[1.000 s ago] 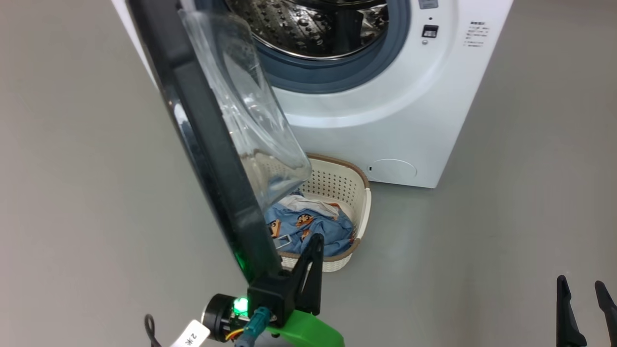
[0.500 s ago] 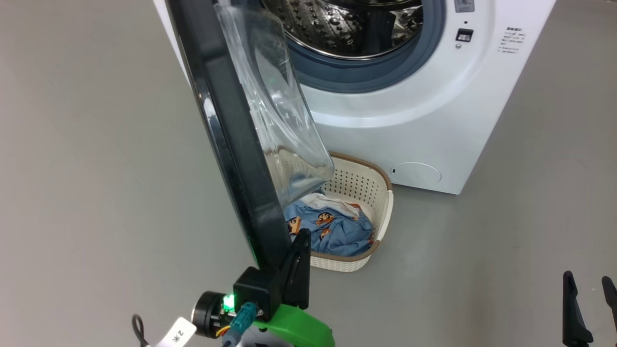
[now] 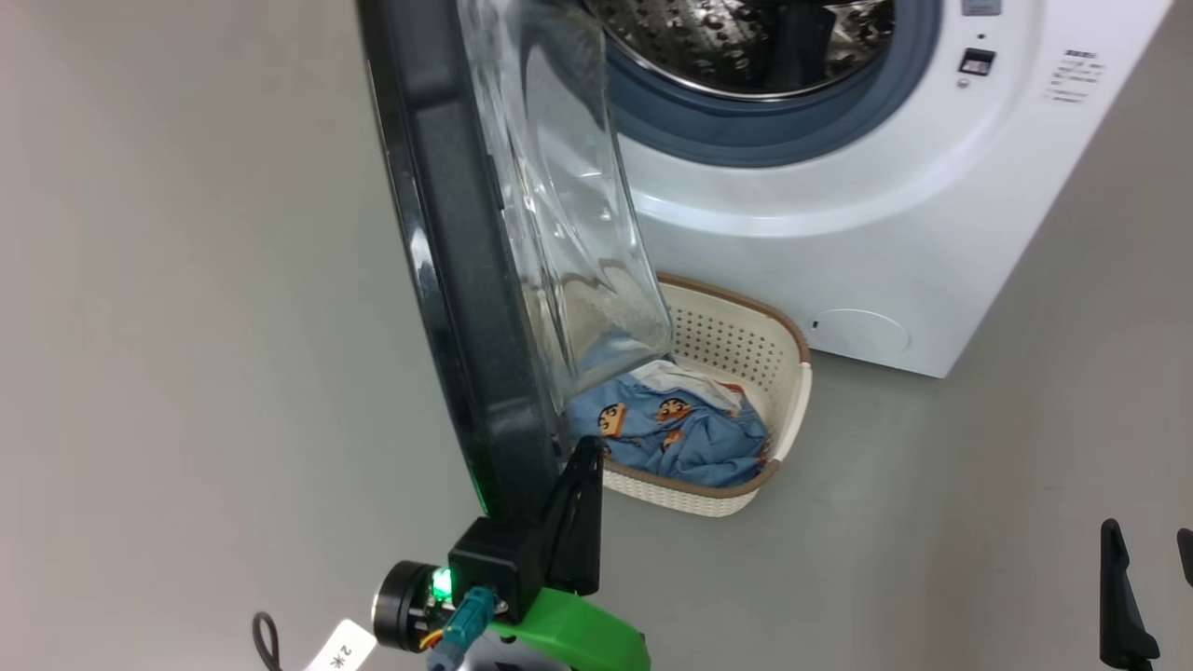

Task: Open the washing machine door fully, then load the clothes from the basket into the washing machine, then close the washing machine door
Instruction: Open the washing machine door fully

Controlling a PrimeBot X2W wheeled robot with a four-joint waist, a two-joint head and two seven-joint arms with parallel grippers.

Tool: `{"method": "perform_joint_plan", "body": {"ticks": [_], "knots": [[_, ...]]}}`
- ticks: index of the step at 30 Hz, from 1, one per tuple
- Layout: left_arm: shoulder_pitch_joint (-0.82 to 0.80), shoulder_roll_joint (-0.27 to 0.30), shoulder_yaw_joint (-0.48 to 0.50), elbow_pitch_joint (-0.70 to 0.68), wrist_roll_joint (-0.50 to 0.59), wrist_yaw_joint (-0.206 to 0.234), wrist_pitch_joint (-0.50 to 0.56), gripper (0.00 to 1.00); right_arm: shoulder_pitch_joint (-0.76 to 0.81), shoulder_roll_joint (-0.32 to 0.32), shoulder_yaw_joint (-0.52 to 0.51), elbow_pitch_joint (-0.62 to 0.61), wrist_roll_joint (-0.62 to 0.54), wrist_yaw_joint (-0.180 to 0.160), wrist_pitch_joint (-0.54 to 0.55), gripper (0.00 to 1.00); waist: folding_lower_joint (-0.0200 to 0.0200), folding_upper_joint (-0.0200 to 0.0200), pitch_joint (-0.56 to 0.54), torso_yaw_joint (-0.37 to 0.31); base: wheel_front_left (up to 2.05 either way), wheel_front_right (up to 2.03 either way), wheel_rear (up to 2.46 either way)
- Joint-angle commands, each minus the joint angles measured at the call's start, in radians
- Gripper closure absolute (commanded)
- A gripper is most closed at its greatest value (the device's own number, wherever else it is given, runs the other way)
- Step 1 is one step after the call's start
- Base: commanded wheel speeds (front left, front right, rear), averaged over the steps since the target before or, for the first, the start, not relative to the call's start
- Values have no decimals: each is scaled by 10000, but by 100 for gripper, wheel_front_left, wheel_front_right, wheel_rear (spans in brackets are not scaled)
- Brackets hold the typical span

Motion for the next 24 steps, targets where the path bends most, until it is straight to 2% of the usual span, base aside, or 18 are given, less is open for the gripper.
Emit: {"method": "perform_joint_plan", "body": {"ticks": [1, 12, 24], "knots": [[-320, 186, 559, -198, -79, 211, -134, 100, -174, -274, 245, -235, 42, 17, -120, 0, 0, 0, 122, 292, 0, 0, 0], [-267, 287, 912, 28, -132, 415, -359, 100, -225, -388, 333, -325, 50, 17, -120, 0, 0, 0, 359, 884, 0, 0, 0], [-366, 593, 2285, 672, -413, 576, -738, 100, -268, -671, 453, -312, 141, 17, -120, 0, 0, 0, 580, 903, 0, 0, 0]]}}
